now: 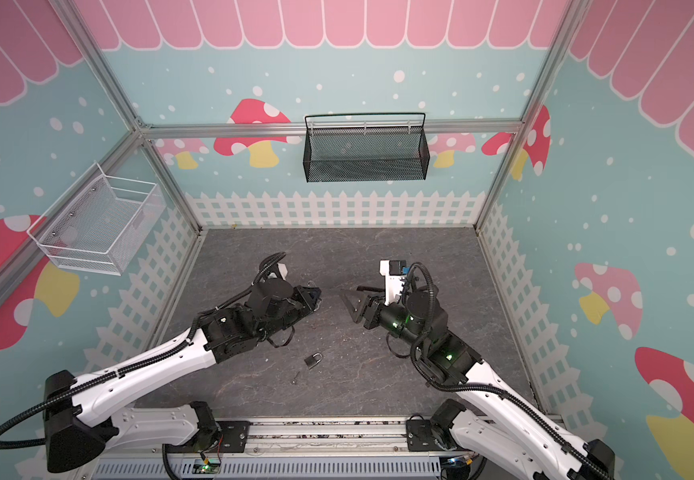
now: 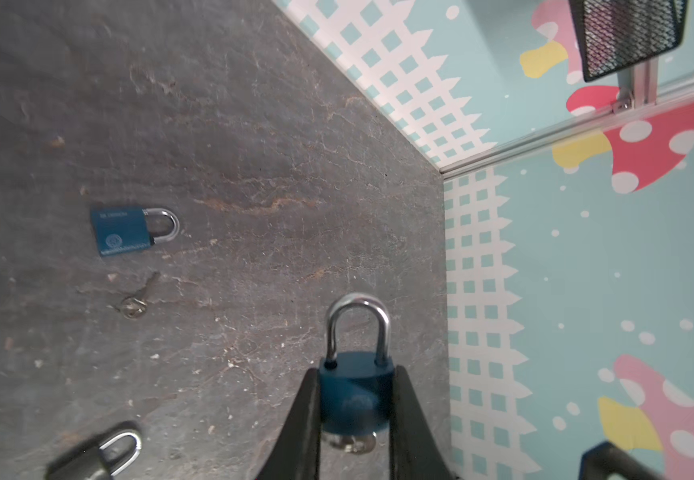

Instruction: Unlock with the key

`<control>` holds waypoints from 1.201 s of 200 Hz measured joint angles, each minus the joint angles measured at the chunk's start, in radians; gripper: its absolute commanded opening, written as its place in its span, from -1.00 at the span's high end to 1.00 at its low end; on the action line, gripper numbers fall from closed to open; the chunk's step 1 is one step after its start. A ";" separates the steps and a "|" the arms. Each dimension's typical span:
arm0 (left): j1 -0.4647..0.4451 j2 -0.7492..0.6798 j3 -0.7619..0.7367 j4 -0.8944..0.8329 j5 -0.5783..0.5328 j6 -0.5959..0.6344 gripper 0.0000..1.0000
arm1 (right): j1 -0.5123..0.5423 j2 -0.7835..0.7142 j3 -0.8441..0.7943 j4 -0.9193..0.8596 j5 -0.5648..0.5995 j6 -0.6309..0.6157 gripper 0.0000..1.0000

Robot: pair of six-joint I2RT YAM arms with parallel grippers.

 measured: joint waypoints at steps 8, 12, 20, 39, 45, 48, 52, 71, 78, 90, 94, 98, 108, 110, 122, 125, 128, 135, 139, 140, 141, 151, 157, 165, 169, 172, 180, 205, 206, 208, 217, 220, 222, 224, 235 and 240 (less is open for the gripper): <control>0.000 -0.015 -0.010 0.015 -0.003 0.082 1.00 | -0.001 0.017 0.034 -0.042 -0.001 -0.030 -0.48; 0.000 -0.023 -0.018 0.024 -0.004 0.127 1.00 | -0.001 0.028 0.052 -0.062 -0.002 -0.044 -0.49; 0.000 -0.037 -0.043 0.058 -0.004 0.221 1.00 | -0.002 0.048 0.086 -0.103 -0.003 -0.075 -0.50; 0.000 -0.052 -0.117 0.144 0.003 0.407 1.00 | -0.005 0.095 0.155 -0.194 -0.003 -0.138 -0.55; 0.000 -0.051 -0.140 0.173 0.006 0.454 1.00 | -0.006 0.109 0.174 -0.222 -0.002 -0.157 -0.56; 0.000 -0.051 -0.156 0.192 0.009 0.483 1.00 | -0.006 0.115 0.182 -0.234 -0.002 -0.165 -0.57; 0.000 -0.050 -0.172 0.211 0.013 0.512 1.00 | -0.006 0.124 0.193 -0.253 -0.002 -0.175 -0.58; 0.000 -0.045 -0.251 0.313 0.039 0.644 1.00 | -0.006 0.164 0.241 -0.327 0.000 -0.222 -0.60; 0.000 -0.041 -0.272 0.351 0.049 0.681 1.00 | -0.006 0.178 0.256 -0.351 0.003 -0.236 -0.61; 0.000 -0.032 -0.299 0.409 0.070 0.735 1.00 | -0.006 0.206 0.287 -0.393 0.011 -0.257 -0.62; 0.000 -0.030 -0.303 0.423 0.076 0.750 1.00 | -0.006 0.217 0.297 -0.405 0.015 -0.265 -0.63; 0.000 -0.026 -0.307 0.441 0.084 0.766 1.00 | -0.006 0.226 0.306 -0.412 0.018 -0.271 -0.63; 0.000 -0.015 -0.311 0.475 0.099 0.796 1.00 | -0.006 0.254 0.332 -0.440 0.021 -0.286 -0.64; 0.000 -0.013 -0.311 0.483 0.103 0.801 1.00 | -0.006 0.261 0.337 -0.443 0.021 -0.289 -0.64; 0.000 0.003 -0.310 0.520 0.119 0.826 1.00 | -0.006 0.294 0.364 -0.462 0.021 -0.306 -0.65; 0.000 0.007 -0.310 0.529 0.123 0.832 1.00 | -0.006 0.305 0.372 -0.466 0.021 -0.310 -0.65; 0.000 0.010 -0.311 0.534 0.128 0.835 1.00 | -0.006 0.312 0.378 -0.472 0.021 -0.314 -0.65; 0.000 0.019 -0.310 0.547 0.137 0.846 1.00 | -0.006 0.331 0.394 -0.482 0.021 -0.323 -0.65; 0.000 0.024 -0.310 0.554 0.141 0.850 1.00 | -0.006 0.343 0.405 -0.492 0.024 -0.329 -0.66; 0.000 0.024 -0.310 0.556 0.141 0.851 1.00 | -0.006 0.348 0.409 -0.496 0.025 -0.330 -0.65; 0.000 0.025 -0.310 0.557 0.143 0.852 1.00 | -0.006 0.349 0.410 -0.498 0.026 -0.331 -0.66; -0.001 0.032 -0.310 0.568 0.150 0.860 1.00 | -0.006 0.381 0.443 -0.522 0.037 -0.344 -0.67; -0.001 0.035 -0.310 0.573 0.154 0.865 1.00 | -0.006 0.398 0.462 -0.534 0.047 -0.350 -0.67; -0.001 0.036 -0.310 0.580 0.158 0.869 1.00 | -0.006 0.417 0.482 -0.547 0.061 -0.356 -0.67; -0.001 0.035 -0.310 0.583 0.159 0.872 1.00 | -0.006 0.425 0.491 -0.553 0.067 -0.359 -0.67; -0.001 0.035 -0.311 0.586 0.159 0.872 1.00 | -0.006 0.430 0.496 -0.557 0.071 -0.361 -0.67; -0.001 0.035 -0.310 0.596 0.162 0.873 1.00 | -0.006 0.443 0.508 -0.568 0.081 -0.367 -0.67; -0.002 0.035 -0.310 0.607 0.165 0.875 1.00 | -0.006 0.470 0.531 -0.595 0.089 -0.386 -0.68; -0.002 0.035 -0.310 0.608 0.165 0.875 1.00 | -0.006 0.471 0.532 -0.596 0.089 -0.386 -0.68; -0.002 0.035 -0.310 0.608 0.165 0.875 1.00 | -0.006 0.473 0.534 -0.597 0.089 -0.388 -0.68; -0.002 0.035 -0.310 0.610 0.166 0.875 1.00 | -0.006 0.483 0.542 -0.608 0.092 -0.394 -0.69; -0.002 0.035 -0.310 0.610 0.166 0.875 1.00 | -0.006 0.486 0.544 -0.609 0.093 -0.397 -0.69; -0.002 0.035 -0.310 0.610 0.166 0.875 1.00 | -0.006 0.489 0.546 -0.610 0.095 -0.398 -0.69; -0.003 0.035 -0.310 0.611 0.166 0.875 1.00 | -0.006 0.491 0.548 -0.612 0.097 -0.400 -0.69; -0.003 0.035 -0.310 0.613 0.166 0.875 1.00 | -0.006 0.504 0.560 -0.621 0.107 -0.409 -0.69; -0.003 0.035 -0.310 0.613 0.166 0.875 1.00 | -0.006 0.509 0.565 -0.624 0.111 -0.413 -0.69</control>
